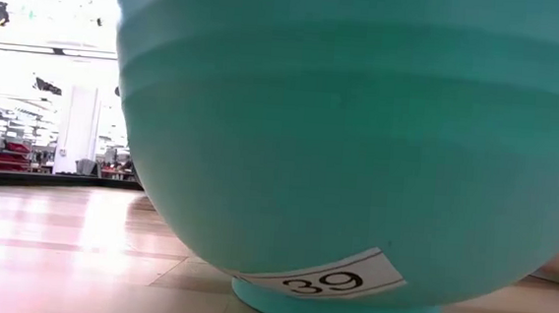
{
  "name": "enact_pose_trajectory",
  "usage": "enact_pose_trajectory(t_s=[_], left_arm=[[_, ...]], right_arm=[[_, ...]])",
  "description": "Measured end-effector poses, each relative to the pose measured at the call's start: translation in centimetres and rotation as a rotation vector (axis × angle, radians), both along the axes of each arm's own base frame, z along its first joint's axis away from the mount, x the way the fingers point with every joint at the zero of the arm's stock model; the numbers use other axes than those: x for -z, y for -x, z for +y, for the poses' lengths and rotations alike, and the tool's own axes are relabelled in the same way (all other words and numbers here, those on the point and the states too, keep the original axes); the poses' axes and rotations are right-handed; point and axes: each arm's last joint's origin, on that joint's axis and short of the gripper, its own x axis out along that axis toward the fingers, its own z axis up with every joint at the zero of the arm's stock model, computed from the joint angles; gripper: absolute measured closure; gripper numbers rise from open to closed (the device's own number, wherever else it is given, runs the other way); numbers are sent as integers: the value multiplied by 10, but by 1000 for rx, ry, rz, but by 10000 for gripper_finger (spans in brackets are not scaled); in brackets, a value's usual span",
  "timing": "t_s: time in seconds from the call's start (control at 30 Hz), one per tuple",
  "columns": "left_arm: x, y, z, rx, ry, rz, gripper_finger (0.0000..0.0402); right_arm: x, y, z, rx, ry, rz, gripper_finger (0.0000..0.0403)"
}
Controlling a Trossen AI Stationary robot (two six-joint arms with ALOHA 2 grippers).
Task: Nest bowls inside each other
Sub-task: Stack the green bowl on the bottom black bowl
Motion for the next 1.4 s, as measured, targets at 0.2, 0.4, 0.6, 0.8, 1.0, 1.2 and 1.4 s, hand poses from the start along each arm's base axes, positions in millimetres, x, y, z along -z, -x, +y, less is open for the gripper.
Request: enact_pose_trajectory(t_s=[0.2,0.4,0.6,0.8,1.0,1.2,1.4], left_arm=[[10,-6,8,-75,-7,-14,321],[11,1,17,-171,0,-4,321],[11,6,23,-230,0,-1,321],[13,7,22,-246,1,34,321],[13,7,21,-255,-8,42,321],[14,4,18,-257,-18,57,321],[41,-8,16,-243,47,87,321]], right_arm=[[-12,-3,-3,4,37,-127,303],[-11,-2,-6,11,33,-109,303],[-11,-2,-6,10,35,-111,303],[-10,-2,-6,9,35,-108,303],[-10,-2,-6,10,34,-108,303],[-10,-3,-5,8,34,-108,303],[-11,-3,-5,8,34,-115,303]])
